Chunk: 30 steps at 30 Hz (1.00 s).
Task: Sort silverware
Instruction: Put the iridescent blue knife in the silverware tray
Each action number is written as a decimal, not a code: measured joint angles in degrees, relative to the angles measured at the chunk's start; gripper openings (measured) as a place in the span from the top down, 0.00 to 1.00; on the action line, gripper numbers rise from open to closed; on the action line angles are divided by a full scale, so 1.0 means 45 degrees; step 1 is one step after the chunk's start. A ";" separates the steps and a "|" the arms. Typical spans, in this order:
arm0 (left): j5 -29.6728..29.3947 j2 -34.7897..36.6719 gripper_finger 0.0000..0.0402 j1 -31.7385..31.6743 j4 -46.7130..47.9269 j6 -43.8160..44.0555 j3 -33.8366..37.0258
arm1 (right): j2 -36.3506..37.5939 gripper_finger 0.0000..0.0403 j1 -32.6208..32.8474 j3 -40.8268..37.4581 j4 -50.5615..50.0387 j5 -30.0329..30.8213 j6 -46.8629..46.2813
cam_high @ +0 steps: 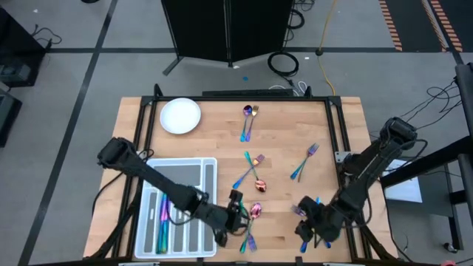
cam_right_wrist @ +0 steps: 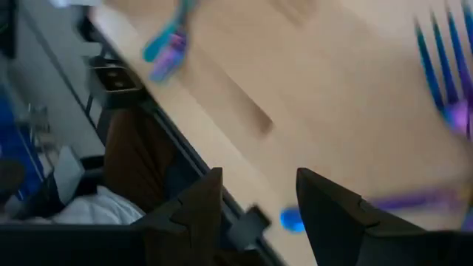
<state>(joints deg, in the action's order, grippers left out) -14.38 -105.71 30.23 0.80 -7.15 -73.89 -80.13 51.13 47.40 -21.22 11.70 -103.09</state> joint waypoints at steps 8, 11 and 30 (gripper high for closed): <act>0.1622 0.3112 0.74 -0.0696 -0.2631 -0.1252 0.2456 | -0.1279 0.60 0.0919 -0.0005 -0.0033 -0.0174 -0.4066; 0.1514 0.4048 0.74 -0.0792 -0.4657 -0.1625 0.3751 | -0.1653 0.60 0.0920 -0.0005 -0.0133 -0.0502 -0.4768; 0.0818 0.4268 0.74 -0.1825 -0.5985 -0.2542 0.5231 | -0.2303 0.60 0.0305 -0.0005 -0.1537 -0.2368 -0.6242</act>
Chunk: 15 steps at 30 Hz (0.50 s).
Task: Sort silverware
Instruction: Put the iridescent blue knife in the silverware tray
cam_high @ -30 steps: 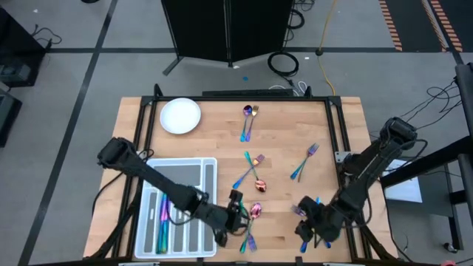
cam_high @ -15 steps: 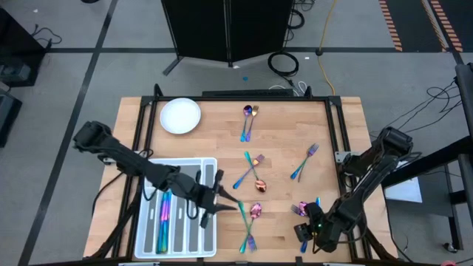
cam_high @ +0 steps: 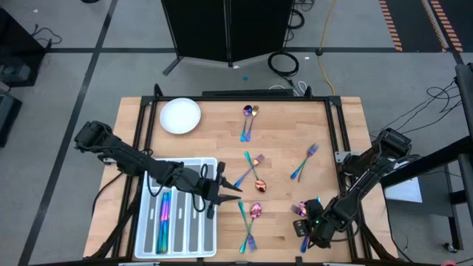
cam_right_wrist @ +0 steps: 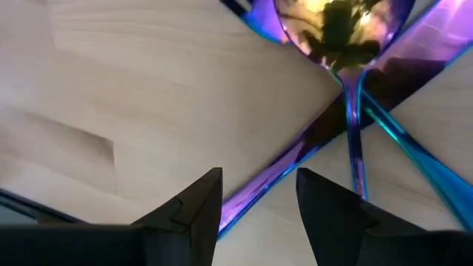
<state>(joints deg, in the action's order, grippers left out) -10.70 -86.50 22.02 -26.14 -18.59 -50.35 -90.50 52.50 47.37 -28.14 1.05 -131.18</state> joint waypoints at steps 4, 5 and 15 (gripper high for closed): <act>0.0001 0.0005 0.74 -0.0047 -0.0018 0.0019 0.0000 | 0.0038 0.60 -0.0169 0.0006 -0.0187 -0.0684 0.0069; 0.0000 0.0005 0.74 -0.0057 -0.0020 0.0019 0.0000 | 0.0039 0.60 -0.0234 0.0107 -0.0379 -0.1012 0.0182; 0.0000 0.0005 0.74 -0.0057 0.0031 0.0061 0.0000 | -0.0838 0.60 0.0013 0.4698 -0.9253 0.1090 0.0009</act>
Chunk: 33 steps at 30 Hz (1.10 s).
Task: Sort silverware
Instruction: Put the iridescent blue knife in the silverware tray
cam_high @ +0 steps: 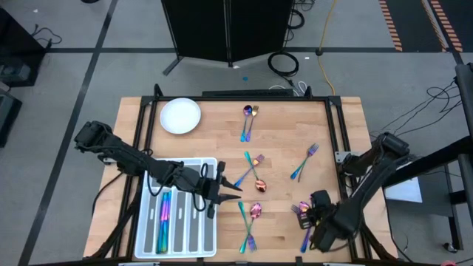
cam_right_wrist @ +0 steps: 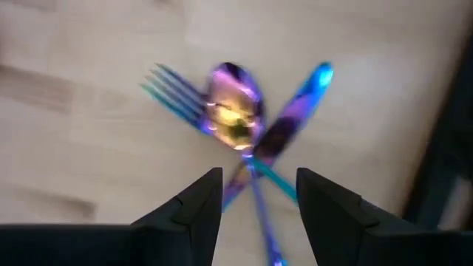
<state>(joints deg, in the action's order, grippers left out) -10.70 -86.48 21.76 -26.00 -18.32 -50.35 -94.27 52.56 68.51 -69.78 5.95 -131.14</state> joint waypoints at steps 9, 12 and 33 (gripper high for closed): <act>0.0000 0.0000 0.74 0.0000 0.0815 0.0781 0.0000 | -0.2774 0.61 -0.0195 0.3004 -0.1969 -0.1085 0.0717; 0.0000 0.0000 0.74 0.0000 0.0848 0.1001 0.0000 | -0.3102 0.61 -0.0205 0.3103 -0.0523 -0.0263 0.0173; -0.0005 0.0000 0.74 0.0000 0.0783 0.1314 -0.0005 | -0.3950 0.62 -0.0409 0.1728 0.1906 -0.2063 -0.0524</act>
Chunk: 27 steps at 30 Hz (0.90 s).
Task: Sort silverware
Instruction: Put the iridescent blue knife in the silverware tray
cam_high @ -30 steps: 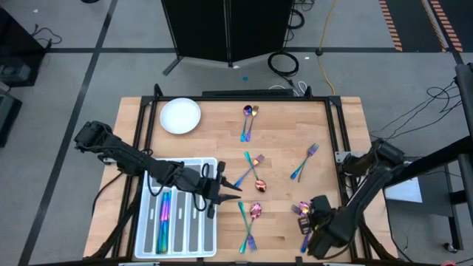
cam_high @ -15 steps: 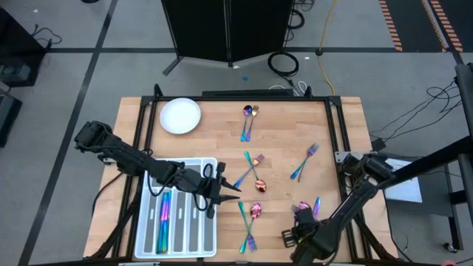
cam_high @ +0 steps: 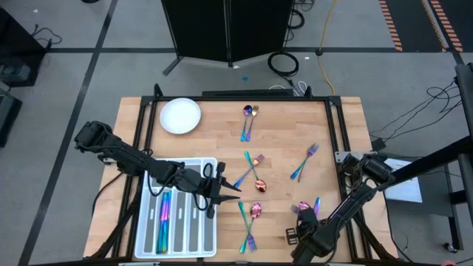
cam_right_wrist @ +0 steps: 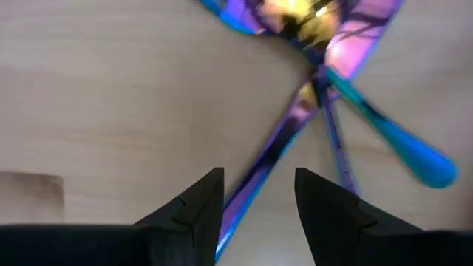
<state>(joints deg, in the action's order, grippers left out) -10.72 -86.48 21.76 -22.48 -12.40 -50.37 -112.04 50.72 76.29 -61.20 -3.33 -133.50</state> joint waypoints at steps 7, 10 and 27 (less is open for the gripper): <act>0.0000 0.0000 0.74 0.0000 -0.0029 -0.0029 0.0000 | 0.0321 0.62 -0.0001 -0.1170 0.1168 -0.0004 -0.0183; -0.0005 0.0000 0.74 0.0000 -0.0030 -0.0019 0.0000 | 0.0589 0.62 0.0000 -0.1668 0.1872 -0.0015 -0.0198; -0.0005 0.0000 0.74 0.0000 0.0161 -0.0010 -0.0006 | 0.1616 0.93 0.0010 -0.3079 0.3323 0.0071 -0.0192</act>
<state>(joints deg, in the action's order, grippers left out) -10.74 -86.48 21.76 -21.75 -12.45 -50.40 -104.77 50.76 62.43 -46.25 -3.01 -134.36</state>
